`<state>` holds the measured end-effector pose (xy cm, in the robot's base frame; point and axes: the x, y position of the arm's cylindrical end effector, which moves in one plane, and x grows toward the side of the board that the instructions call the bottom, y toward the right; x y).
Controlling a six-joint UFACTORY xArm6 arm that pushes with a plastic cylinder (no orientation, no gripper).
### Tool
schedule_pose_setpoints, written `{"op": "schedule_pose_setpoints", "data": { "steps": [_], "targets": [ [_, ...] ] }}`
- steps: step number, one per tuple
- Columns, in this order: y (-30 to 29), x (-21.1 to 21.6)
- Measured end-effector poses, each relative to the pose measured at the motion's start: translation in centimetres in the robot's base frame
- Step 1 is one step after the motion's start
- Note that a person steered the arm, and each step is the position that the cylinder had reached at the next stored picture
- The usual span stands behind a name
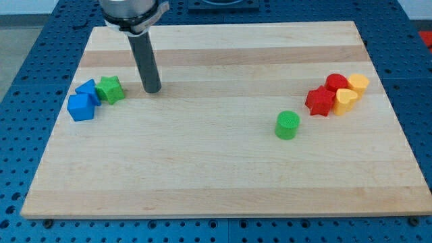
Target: Slide the green circle towards the bottom center of the board
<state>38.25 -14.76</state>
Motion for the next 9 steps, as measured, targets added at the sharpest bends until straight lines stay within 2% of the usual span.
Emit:
{"op": "schedule_pose_setpoints", "data": {
  "steps": [2, 3, 4, 6, 7, 8, 9],
  "targets": [
    [-4.6, 0.0],
    [-4.9, 0.1],
    [-2.1, 1.7],
    [3.5, 12.3],
    [8.5, 16.5],
    [17.6, 17.2],
    [28.2, 15.6]
  ]
}}
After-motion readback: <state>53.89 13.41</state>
